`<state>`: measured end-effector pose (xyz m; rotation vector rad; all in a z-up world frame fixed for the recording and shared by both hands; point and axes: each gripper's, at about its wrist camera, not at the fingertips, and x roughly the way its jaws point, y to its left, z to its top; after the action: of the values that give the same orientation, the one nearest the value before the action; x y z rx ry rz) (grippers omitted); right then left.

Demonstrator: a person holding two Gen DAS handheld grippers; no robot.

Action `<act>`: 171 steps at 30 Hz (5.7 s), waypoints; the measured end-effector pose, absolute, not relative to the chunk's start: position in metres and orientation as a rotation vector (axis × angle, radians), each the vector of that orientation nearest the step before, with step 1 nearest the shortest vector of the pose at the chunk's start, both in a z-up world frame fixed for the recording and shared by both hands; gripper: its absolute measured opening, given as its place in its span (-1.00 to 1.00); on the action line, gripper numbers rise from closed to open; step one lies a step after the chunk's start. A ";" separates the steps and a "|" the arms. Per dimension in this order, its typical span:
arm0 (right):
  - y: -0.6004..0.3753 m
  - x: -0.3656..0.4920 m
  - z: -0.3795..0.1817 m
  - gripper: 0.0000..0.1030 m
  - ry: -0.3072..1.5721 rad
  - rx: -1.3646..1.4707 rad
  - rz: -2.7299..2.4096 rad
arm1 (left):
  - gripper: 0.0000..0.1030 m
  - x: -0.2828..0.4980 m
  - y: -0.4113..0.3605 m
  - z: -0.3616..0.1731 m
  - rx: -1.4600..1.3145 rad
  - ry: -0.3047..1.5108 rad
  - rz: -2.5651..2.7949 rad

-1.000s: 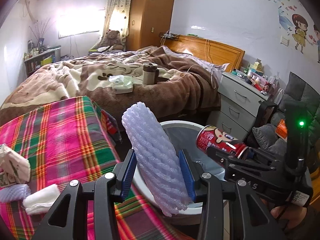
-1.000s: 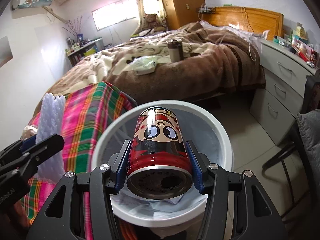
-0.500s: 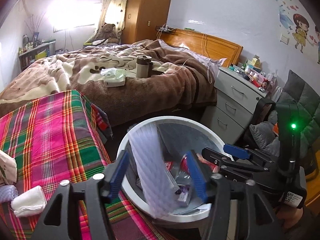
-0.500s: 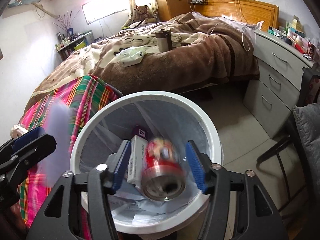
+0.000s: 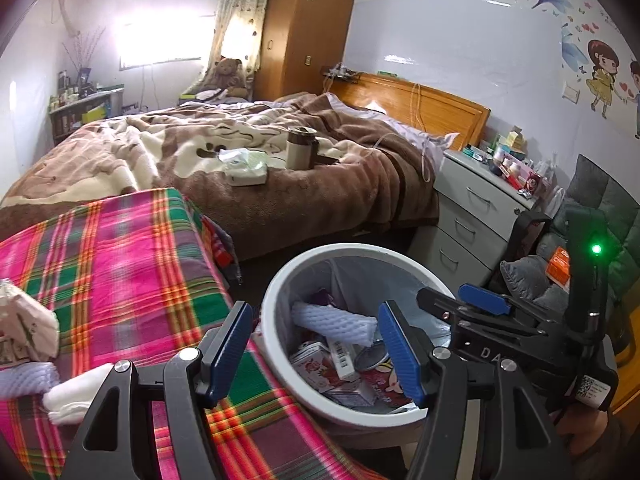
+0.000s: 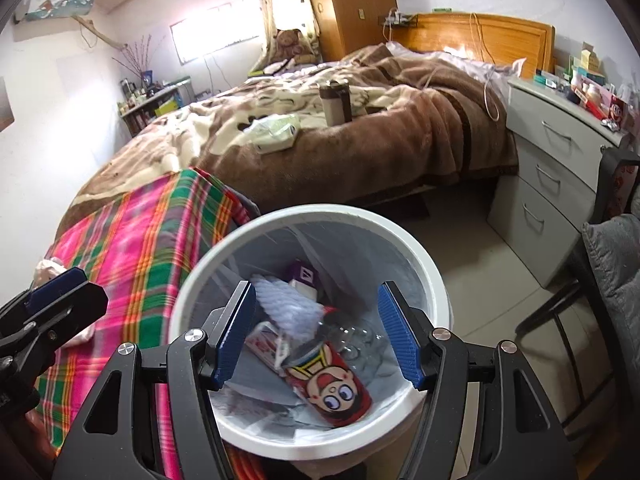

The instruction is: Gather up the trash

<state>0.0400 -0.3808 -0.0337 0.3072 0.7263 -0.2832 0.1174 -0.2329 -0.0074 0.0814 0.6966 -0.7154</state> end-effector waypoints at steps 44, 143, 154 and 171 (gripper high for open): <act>-0.207 0.094 -0.051 0.26 0.790 0.181 0.152 | 0.27 0.162 0.026 -0.033 -0.082 0.728 -0.265; -0.201 0.096 -0.076 -0.83 0.901 0.112 0.154 | -0.25 0.158 0.039 -0.089 -0.066 0.950 -0.329; -0.213 0.080 -0.061 -0.16 0.853 0.120 0.166 | 0.16 0.160 0.030 -0.081 -0.071 0.923 -0.345; -0.191 0.132 -0.080 -0.13 0.911 -0.027 0.251 | -0.18 0.171 -0.001 -0.091 0.050 0.949 -0.328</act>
<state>0.1325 -0.1906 -0.0800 -0.0267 0.9115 0.2506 0.1711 -0.0011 -0.0906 0.0495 0.9492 -0.3284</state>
